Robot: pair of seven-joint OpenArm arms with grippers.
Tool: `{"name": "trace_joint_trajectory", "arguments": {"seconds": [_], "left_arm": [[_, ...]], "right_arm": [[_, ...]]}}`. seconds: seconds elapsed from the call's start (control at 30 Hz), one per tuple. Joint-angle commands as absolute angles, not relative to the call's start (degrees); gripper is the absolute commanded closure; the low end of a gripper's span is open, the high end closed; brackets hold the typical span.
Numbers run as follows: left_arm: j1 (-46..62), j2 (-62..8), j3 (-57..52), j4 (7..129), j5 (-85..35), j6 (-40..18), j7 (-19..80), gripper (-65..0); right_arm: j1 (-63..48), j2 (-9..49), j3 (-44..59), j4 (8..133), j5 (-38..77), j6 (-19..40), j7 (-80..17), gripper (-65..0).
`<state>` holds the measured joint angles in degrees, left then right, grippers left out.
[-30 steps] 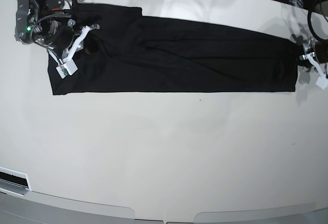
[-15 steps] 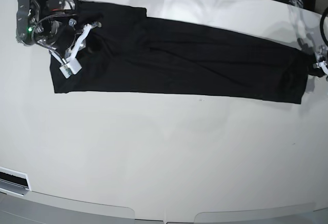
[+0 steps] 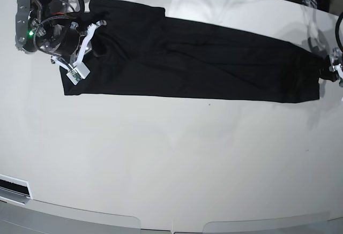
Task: Layout the t-shirt on the table in an organized manner, then fold the t-shirt properly
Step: 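Fold the strip end with the left gripper over toward the right gripper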
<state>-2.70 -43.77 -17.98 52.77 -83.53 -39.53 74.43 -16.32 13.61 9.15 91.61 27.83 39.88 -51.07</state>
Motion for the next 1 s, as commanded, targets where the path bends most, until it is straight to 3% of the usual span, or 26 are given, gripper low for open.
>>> {"name": "trace_joint_trajectory", "arguments": {"seconds": [0.0, 0.2, 0.47, 0.7, 0.97], "left_arm": [[-3.6, -45.4, -18.3, 55.2, -85.0, -40.0, 74.9, 0.0], [-3.3, -43.0, -18.3, 67.5, -85.0, -40.0, 77.9, 0.0], [-1.4, -31.0, -18.3, 82.8, -85.0, -40.0, 79.6, 0.0], [-0.7, -23.0, -16.0, 83.6, -85.0, -40.0, 79.6, 0.0], [-0.5, -19.7, -9.6, 83.6, -85.0, -40.0, 77.9, 0.0]], "right_arm": [[-15.9, 14.1, 9.4, 92.6, 28.7, 40.0, -50.1, 0.0], [-15.9, 14.0, 9.4, 92.6, 28.7, 40.0, -49.9, 0.0], [-15.9, 14.0, 9.4, 92.6, 28.7, 40.0, -49.5, 0.0], [-15.9, 14.0, 9.4, 92.6, 28.7, 40.0, -49.5, 0.0], [-15.9, 14.0, 9.4, 92.6, 28.6, 40.0, -49.8, 0.0]]}}
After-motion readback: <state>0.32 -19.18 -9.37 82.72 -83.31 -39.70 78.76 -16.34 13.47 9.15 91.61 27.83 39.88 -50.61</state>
